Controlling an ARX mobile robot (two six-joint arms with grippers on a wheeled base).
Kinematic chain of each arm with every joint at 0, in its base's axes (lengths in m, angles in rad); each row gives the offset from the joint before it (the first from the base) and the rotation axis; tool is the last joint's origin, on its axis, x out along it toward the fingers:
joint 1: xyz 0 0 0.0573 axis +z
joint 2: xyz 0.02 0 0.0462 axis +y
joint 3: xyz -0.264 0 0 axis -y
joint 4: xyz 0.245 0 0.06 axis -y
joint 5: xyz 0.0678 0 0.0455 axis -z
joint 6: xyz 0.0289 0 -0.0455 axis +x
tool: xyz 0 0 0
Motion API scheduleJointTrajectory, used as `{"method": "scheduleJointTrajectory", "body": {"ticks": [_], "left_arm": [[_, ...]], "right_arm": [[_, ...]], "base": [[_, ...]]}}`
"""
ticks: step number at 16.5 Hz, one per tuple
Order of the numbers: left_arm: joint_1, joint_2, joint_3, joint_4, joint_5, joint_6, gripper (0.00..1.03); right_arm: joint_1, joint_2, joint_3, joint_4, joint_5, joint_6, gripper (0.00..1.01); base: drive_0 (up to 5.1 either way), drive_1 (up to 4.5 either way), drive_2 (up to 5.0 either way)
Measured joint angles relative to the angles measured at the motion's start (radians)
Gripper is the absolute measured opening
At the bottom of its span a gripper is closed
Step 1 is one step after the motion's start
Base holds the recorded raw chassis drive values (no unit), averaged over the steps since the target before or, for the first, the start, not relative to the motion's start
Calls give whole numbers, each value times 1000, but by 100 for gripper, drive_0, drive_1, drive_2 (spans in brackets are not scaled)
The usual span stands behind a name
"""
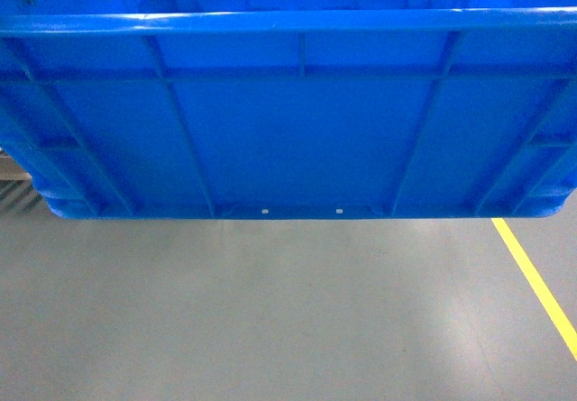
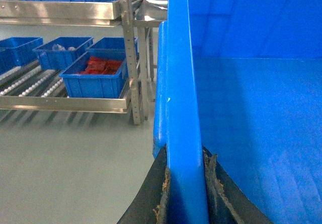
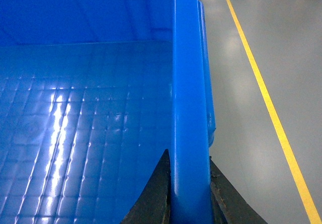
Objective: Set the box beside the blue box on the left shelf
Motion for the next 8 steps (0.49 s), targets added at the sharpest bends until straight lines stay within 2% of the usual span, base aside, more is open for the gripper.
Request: {"method": "scheduleJointTrajectory", "body": {"ticks": [8], "left_arm": [[0, 0, 0, 0, 0, 0, 11]], "right_arm": [[0, 0, 0, 6, 0, 0, 9]], "base": [[-7, 401, -414]]}}
